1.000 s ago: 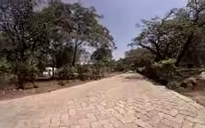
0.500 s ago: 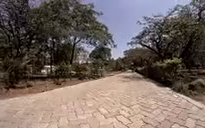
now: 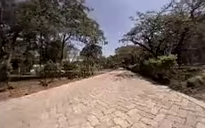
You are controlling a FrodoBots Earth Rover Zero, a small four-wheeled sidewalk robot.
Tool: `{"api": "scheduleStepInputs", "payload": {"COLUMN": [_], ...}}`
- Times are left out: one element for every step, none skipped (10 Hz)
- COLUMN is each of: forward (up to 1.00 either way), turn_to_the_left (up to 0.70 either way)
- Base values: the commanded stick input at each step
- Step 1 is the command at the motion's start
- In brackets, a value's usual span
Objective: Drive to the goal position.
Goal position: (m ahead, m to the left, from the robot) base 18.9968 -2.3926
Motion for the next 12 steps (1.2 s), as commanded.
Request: {"api": "scheduleStepInputs", "payload": {"forward": [0.70, 0.70, 0.70, 0.70, 0.70, 0.70, 0.70, 0.70, 0.70, 0.70, 0.70, 0.70], "turn_to_the_left": [-0.35, -0.31, -0.19, 0.00, 0.00, 0.00, 0.00, 0.00, 0.00, 0.00, 0.00, -0.05]}}
